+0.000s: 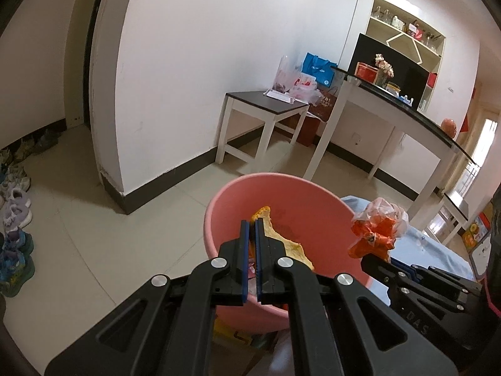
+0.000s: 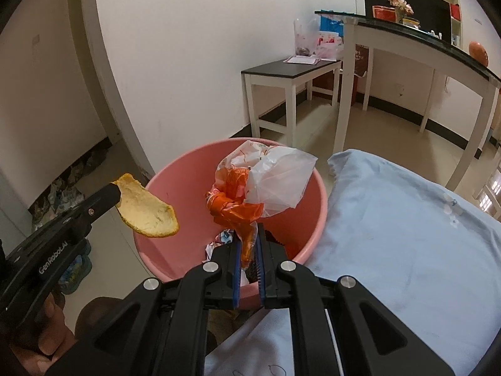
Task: Collect trash
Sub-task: 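Carry the orange bag and orange peel over the pink bucket with both tools, then open both tools over the pink bucket to drop the bag and peel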
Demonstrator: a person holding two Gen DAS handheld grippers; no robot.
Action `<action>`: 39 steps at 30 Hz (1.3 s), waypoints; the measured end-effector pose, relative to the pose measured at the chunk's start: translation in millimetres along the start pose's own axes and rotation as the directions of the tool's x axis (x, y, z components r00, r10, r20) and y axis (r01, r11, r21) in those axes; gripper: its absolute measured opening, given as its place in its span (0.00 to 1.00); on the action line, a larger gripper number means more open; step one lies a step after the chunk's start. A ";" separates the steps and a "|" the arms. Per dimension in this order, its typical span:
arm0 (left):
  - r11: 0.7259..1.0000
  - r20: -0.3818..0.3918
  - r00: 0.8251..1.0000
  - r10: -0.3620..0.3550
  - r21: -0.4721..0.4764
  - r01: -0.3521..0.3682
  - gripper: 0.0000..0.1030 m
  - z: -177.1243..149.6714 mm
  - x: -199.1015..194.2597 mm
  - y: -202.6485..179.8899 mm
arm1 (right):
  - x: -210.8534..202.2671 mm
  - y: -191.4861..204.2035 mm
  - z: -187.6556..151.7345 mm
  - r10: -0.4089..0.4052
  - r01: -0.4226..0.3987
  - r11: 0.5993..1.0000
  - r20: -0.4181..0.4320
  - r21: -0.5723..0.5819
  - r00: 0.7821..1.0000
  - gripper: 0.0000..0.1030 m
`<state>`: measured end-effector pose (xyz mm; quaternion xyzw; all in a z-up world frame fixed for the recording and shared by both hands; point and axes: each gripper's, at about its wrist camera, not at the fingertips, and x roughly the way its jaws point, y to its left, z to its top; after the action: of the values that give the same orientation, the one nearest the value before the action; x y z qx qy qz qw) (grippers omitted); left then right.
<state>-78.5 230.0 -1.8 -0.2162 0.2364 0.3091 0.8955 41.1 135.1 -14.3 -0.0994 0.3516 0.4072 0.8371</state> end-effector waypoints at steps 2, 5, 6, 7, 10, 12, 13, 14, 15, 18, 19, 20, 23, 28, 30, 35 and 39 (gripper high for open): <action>1.000 -0.009 1.000 -0.001 -0.001 0.001 0.03 -1.7 2.6 2.5 | 4.8 0.1 -0.2 -0.004 0.004 1.000 -0.007 0.002 1.000 0.08; 1.000 -0.018 1.000 -0.006 -0.002 0.006 0.03 -3.0 5.9 3.8 | 13.1 2.0 0.2 -0.009 0.009 1.000 -0.019 0.005 1.000 0.08; 1.000 -0.019 1.000 -0.008 -0.002 0.008 0.03 -3.3 7.0 4.5 | 15.1 1.7 0.6 -0.010 0.010 1.000 -0.021 0.004 1.000 0.08; 1.000 -0.021 1.000 -0.009 0.000 0.009 0.03 -3.5 8.1 4.8 | 16.8 2.2 0.9 -0.011 0.011 1.000 -0.023 0.004 1.000 0.08; 1.000 -0.028 1.000 -0.012 0.000 0.012 0.03 -4.1 10.7 5.6 | 20.2 3.1 2.0 -0.013 0.013 1.000 -0.026 0.000 1.000 0.08; 1.000 -0.031 0.999 -0.014 -0.003 0.014 0.03 -3.8 12.2 6.3 | 21.8 3.5 2.4 -0.013 0.013 1.000 -0.027 -0.002 1.000 0.08; 1.000 -0.034 0.999 -0.016 -0.005 0.015 0.03 -3.9 12.7 6.5 | 22.6 3.5 2.3 -0.014 0.013 1.000 -0.028 -0.002 1.000 0.08; 1.000 -0.036 0.999 -0.015 -0.005 0.015 0.03 -4.5 13.1 6.5 | 23.1 3.6 2.4 -0.014 0.013 1.000 -0.028 -0.002 1.000 0.08; 1.000 -0.040 0.999 -0.011 -0.005 0.011 0.04 -4.5 14.1 6.6 | 23.5 3.5 2.5 -0.014 0.014 1.000 -0.029 -0.002 0.999 0.08; 1.000 -0.054 0.998 -0.017 -0.012 0.016 0.12 -4.3 16.7 4.7 | 23.7 3.8 2.3 -0.014 0.014 1.000 -0.028 -0.003 0.999 0.08; 1.000 -0.054 0.998 -0.018 -0.014 0.018 0.20 -4.6 16.8 4.9 | 23.9 3.4 2.2 -0.015 0.015 1.000 -0.027 -0.003 1.000 0.08; 1.000 -0.050 0.999 -0.021 -0.015 0.020 0.23 -4.8 16.2 4.9 | 24.4 2.5 1.9 -0.015 0.015 1.000 -0.026 -0.005 1.000 0.08; 0.999 -0.040 0.999 -0.031 -0.010 0.031 0.30 -5.1 15.0 4.5 | 25.2 4.3 0.6 -0.018 0.018 1.000 -0.020 -0.012 1.000 0.08; 0.999 -0.043 0.999 -0.031 -0.010 0.030 0.30 -6.7 14.5 3.9 | 23.0 8.4 -1.3 -0.028 0.028 0.999 -0.007 -0.025 1.000 0.08; 1.000 -0.045 0.999 -0.029 -0.010 0.029 0.30 -7.7 14.5 4.2 | 21.8 9.5 -1.2 -0.038 0.038 0.999 0.000 -0.029 0.999 0.10; 1.000 -0.047 0.998 -0.029 -0.005 0.029 0.30 -8.5 14.0 3.0 | 18.1 11.0 0.0 -0.067 0.068 0.997 0.019 -0.039 0.998 0.29; 1.000 -0.047 0.998 -0.029 -0.002 0.029 0.30 -9.2 13.4 3.1 | 13.7 11.5 1.0 -0.076 0.077 0.996 0.040 -0.040 0.996 0.34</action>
<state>-73.8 233.4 -17.3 -0.2274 0.2542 0.2908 0.8939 38.8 151.4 -21.4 -0.1223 0.3230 0.3839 0.8564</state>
